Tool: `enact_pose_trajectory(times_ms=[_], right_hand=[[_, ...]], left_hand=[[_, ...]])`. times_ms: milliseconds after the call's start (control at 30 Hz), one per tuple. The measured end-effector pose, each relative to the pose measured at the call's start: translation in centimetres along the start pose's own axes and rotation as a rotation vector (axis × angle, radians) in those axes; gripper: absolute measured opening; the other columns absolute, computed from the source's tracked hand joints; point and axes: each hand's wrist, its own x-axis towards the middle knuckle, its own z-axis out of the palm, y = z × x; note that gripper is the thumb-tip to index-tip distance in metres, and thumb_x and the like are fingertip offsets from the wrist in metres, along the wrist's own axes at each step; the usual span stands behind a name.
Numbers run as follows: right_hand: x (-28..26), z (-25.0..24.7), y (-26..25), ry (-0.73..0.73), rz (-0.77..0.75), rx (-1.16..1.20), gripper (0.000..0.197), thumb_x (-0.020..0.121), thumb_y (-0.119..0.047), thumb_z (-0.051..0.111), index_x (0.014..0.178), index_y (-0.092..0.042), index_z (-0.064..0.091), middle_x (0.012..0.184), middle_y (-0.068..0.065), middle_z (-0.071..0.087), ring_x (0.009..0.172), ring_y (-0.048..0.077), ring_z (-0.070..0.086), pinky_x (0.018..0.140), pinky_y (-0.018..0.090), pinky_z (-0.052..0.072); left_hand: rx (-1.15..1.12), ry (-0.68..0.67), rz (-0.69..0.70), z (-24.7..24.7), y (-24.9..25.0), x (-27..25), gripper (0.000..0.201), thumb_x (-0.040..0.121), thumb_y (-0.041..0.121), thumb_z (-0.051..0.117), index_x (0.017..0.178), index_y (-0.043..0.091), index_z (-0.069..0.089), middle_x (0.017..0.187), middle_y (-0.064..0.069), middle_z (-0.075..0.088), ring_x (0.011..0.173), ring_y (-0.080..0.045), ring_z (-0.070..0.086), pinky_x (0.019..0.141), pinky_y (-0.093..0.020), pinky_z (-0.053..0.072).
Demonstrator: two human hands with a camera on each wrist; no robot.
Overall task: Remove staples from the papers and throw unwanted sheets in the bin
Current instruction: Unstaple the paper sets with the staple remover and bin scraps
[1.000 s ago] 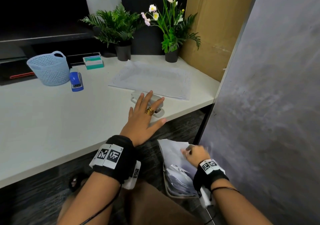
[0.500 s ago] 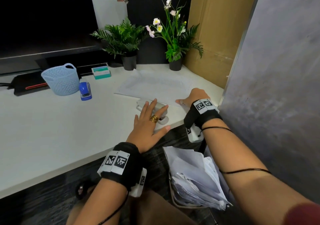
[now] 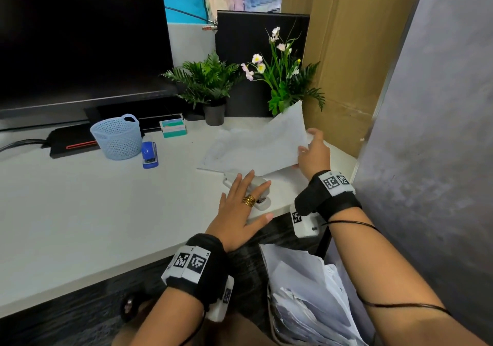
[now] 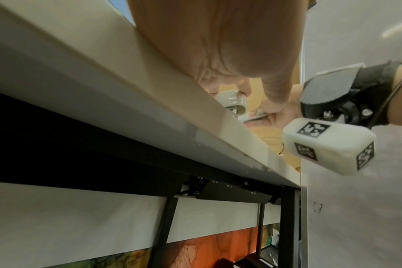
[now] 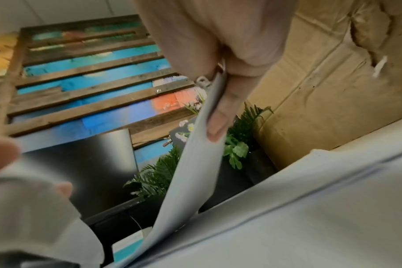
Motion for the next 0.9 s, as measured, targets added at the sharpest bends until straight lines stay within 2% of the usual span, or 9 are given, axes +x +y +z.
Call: enact_pose_trajectory(times_ms=[100,233,400,467,533,667,733,833,900], right_hand=[[-0.8,-0.9,-1.5,0.116,-0.197,0.050,0.043,0.091,0.008,0.042,0.130,-0.007,0.050,0.106,0.011,0.062,0.096,0.018,0.056,0.080,0.018,0.044],[-2.2,-1.4,-3.8,0.225,-0.369,0.276,0.028,0.097,-0.003,0.041,0.119,-0.008,0.059,0.098,-0.001,0.061,0.088,0.011,0.056,0.077,0.014,0.045],[-5.3,-0.2,-5.5,0.069,-0.353,0.528,0.025,0.097,-0.002,0.044,0.116,-0.012,0.056,0.108,0.002,0.063,0.101,0.012,0.059,0.091,0.020,0.047],[-6.8,0.6,-5.3,-0.025,-0.339,0.507,0.025,0.096,0.000,0.044,0.107,-0.017,0.057,0.101,0.002,0.064,0.094,0.012,0.060,0.085,0.019,0.048],[-8.0,1.5,-4.4,-0.115,-0.315,0.442,0.025,0.095,0.002,0.044,0.103,-0.018,0.057,0.095,0.002,0.064,0.089,0.013,0.060,0.079,0.016,0.047],[-10.0,3.0,-2.6,-0.298,-0.284,0.380,0.026,0.093,0.006,0.044,0.107,-0.011,0.059,0.097,0.005,0.064,0.090,0.010,0.060,0.074,0.003,0.044],[-10.5,3.0,-2.6,-0.388,-0.295,0.394,0.030,0.092,0.010,0.043,0.103,-0.013,0.059,0.094,-0.002,0.064,0.084,-0.004,0.061,0.074,0.001,0.042],[-10.4,2.5,-2.7,-0.524,-0.332,0.318,0.030,0.093,0.007,0.045,0.100,-0.017,0.061,0.091,-0.003,0.065,0.082,0.001,0.062,0.073,0.006,0.045],[-10.1,2.2,-2.9,-0.626,-0.368,0.243,0.029,0.093,0.007,0.046,0.100,-0.017,0.062,0.091,-0.006,0.065,0.081,-0.003,0.062,0.072,0.006,0.045]], left_hand=[[-0.045,0.041,-0.005,0.0,0.0,-0.3,0.064,0.090,0.049,0.051,0.131,0.064,0.003,0.153,0.022,-0.017,0.140,-0.003,-0.021,0.117,-0.052,0.003],[-0.271,0.341,0.015,-0.6,1.0,-1.2,0.064,0.090,0.046,0.053,0.131,0.066,0.008,0.151,0.027,-0.012,0.143,-0.005,-0.008,0.115,-0.032,0.010],[-0.144,0.606,0.055,-4.2,2.6,-2.9,0.055,0.088,0.050,0.045,0.138,0.047,0.024,0.156,0.010,0.001,0.144,-0.010,-0.007,0.108,-0.015,0.004],[-0.033,0.688,0.056,-6.4,2.7,-3.7,0.055,0.087,0.048,0.049,0.138,0.038,0.030,0.156,0.002,0.006,0.145,-0.016,-0.005,0.112,-0.021,0.003],[0.082,0.757,0.022,-8.4,2.3,-4.4,0.060,0.085,0.046,0.057,0.138,0.033,0.032,0.155,-0.004,0.010,0.144,-0.021,-0.002,0.115,-0.035,0.009],[0.166,0.754,-0.205,-11.1,1.2,-5.6,0.085,0.074,0.044,0.074,0.142,0.032,0.025,0.155,-0.007,0.009,0.143,-0.022,-0.001,0.115,-0.054,0.010],[0.110,0.720,-0.296,-11.8,0.8,-6.2,0.097,0.069,0.047,0.077,0.146,0.031,0.019,0.155,-0.003,0.011,0.143,-0.020,0.002,0.114,-0.057,0.003],[0.072,0.765,-0.349,-12.7,0.5,-6.6,0.100,0.065,0.050,0.078,0.145,0.034,0.019,0.148,0.004,0.029,0.139,-0.017,0.020,0.112,-0.053,-0.008],[0.055,0.731,-0.384,-13.5,0.5,-6.6,0.092,0.067,0.049,0.078,0.142,0.036,0.026,0.143,0.006,0.041,0.132,-0.016,0.035,0.114,-0.046,0.002]])
